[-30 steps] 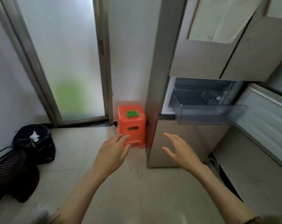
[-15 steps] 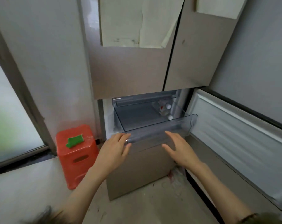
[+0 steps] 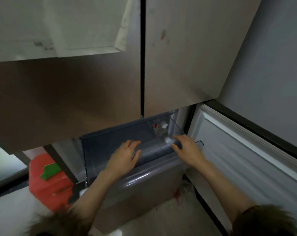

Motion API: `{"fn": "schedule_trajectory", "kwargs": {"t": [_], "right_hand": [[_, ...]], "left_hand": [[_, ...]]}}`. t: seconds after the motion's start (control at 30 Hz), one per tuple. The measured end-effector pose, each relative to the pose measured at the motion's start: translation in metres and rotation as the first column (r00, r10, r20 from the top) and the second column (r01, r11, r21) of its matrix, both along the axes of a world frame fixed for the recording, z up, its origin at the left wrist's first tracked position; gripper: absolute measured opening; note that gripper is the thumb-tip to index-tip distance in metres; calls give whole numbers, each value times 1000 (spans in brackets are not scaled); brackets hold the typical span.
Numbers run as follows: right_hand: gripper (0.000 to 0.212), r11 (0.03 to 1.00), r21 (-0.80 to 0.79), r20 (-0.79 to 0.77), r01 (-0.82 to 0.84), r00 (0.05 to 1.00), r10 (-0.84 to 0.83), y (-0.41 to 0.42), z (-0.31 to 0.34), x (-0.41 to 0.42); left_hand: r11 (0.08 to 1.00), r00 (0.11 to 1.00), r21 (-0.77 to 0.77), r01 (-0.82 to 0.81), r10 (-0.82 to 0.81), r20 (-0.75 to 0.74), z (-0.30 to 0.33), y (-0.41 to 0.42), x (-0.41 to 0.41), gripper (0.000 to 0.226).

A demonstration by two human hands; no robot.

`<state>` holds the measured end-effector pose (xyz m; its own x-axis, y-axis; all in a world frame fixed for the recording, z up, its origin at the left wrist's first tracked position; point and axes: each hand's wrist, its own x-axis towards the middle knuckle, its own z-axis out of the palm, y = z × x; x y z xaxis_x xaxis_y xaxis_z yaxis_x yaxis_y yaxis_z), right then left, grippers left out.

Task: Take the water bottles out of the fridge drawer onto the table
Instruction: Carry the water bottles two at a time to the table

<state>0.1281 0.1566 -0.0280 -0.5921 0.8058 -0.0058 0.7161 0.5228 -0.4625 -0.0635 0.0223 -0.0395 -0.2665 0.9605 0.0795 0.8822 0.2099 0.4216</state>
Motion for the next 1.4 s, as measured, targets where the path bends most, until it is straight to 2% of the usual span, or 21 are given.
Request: {"fn": "schedule_trajectory", "kwargs": {"t": [0.07,0.17,0.3,0.47,0.7,0.93,1.07,1.13,1.2,1.3,1.4], "right_hand": [[37,998,-36,60,-42,997,45,35,-4,-11],[41,977,-193,213,-93,968,134,77,-18,-33],[43,944,-329,418,12,899,134,110,-45,-69],[36,953,-297,414,60,908,72,125,-72,-92],[27,969,-229,540,98,841,43,126,-73,-106],[31,970,-233,533,67,843,70,109,-71,-106],[45,904,-422,544,68,817,192,108,-62,-89],[53,903,-428,537,31,812,227,111,-57,-79],[54,915,-404,504,22,840,202,115,-54,-70],[33,962,-274,403,18,910,98,120,-48,-58],[30,975,-215,317,60,948,12,125,-46,-53]], "left_hand": [[998,998,-38,-53,55,40,-8,23,0,42],[985,986,-111,-131,141,84,-18,46,-4,42],[963,966,-153,-223,240,98,-29,60,-11,41],[947,953,-186,-261,283,103,-38,64,-18,41],[937,949,-224,-269,298,103,-42,67,-22,40],[945,971,-270,-183,216,98,-49,71,-19,41],[955,992,-283,-90,109,55,-53,94,-16,45],[950,999,-309,-36,45,22,-55,112,-13,48],[937,1000,-350,6,-5,6,-61,131,-9,50],[925,997,-373,71,-73,7,-74,153,1,48],[909,987,-384,161,-153,51,-87,161,16,48]]}}
